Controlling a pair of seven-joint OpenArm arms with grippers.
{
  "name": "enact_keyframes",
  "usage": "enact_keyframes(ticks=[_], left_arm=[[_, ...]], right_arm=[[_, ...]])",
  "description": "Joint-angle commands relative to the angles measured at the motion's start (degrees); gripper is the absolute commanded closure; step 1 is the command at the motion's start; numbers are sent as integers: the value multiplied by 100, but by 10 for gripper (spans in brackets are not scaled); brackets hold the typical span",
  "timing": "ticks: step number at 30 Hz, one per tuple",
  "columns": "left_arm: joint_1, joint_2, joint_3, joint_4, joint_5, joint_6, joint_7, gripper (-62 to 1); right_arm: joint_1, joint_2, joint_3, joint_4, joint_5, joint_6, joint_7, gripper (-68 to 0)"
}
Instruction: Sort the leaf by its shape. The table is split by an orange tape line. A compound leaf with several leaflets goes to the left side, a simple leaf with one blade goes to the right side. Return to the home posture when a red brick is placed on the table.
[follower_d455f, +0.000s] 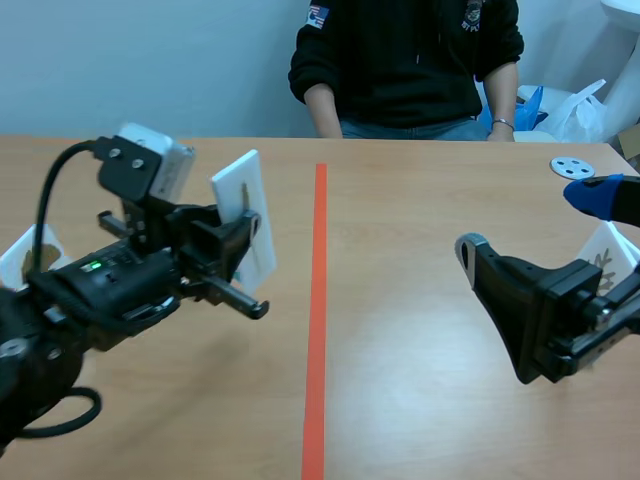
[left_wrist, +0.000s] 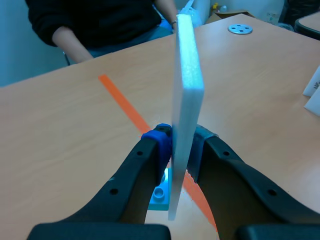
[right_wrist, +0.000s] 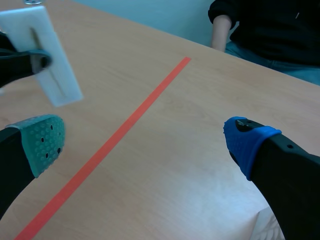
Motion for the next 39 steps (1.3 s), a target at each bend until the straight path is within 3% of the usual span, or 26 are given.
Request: enact_keyframes(ticks=[1, 13, 19, 25, 29, 39], left_arm=[[356, -70, -219, 232, -76, -15, -94, -40], [2555, -175, -2326, 1746, -1023, -15, 24, -41], [2758, -177, -3460, 1910, -1279, -15, 28, -41], [2761, -179, -4457, 1908, -1786, 9, 101, -41], [2824, -175, -4721, 1840, -2087, 4, 289, -40], [2527, -177, -4725, 643, -2114, 4, -24, -40]], right_arm=[[98, 17, 74, 15, 61, 0, 103, -671], [98, 17, 74, 15, 61, 0, 101, -671], [98, 17, 74, 15, 61, 0, 101, -671], [98, 17, 74, 15, 61, 0, 101, -671], [98, 17, 74, 15, 61, 0, 103, -671], [162, 17, 74, 13, 63, 2, 85, -671]])
